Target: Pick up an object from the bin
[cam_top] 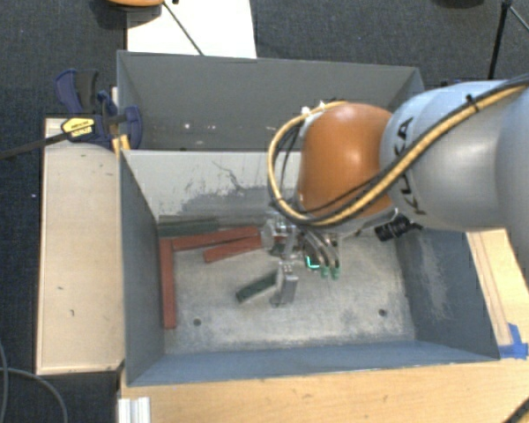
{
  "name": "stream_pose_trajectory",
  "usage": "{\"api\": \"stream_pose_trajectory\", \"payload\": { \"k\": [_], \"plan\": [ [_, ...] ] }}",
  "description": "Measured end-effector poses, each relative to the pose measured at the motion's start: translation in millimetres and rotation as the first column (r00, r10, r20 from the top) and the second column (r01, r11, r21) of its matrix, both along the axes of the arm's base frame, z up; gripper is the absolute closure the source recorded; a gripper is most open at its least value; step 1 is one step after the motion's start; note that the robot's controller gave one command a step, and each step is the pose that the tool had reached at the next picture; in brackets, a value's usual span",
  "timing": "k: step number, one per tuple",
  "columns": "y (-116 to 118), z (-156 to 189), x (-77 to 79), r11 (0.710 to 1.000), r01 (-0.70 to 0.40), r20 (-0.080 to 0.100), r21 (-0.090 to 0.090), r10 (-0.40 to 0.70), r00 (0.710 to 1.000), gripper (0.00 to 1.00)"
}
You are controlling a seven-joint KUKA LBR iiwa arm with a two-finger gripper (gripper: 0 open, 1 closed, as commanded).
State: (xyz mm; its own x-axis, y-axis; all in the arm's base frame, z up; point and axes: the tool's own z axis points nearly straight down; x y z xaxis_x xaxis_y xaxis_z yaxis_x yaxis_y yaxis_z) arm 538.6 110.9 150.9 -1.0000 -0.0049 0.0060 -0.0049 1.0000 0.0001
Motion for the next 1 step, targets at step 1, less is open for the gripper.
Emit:
{"api": "stream_pose_trajectory", "payload": {
  "k": [1],
  "plan": [
    [-0.5,4.1,2.0,1.0,0.004,0.008,0.001,-0.004,1.0,0.0]
  ]
}}
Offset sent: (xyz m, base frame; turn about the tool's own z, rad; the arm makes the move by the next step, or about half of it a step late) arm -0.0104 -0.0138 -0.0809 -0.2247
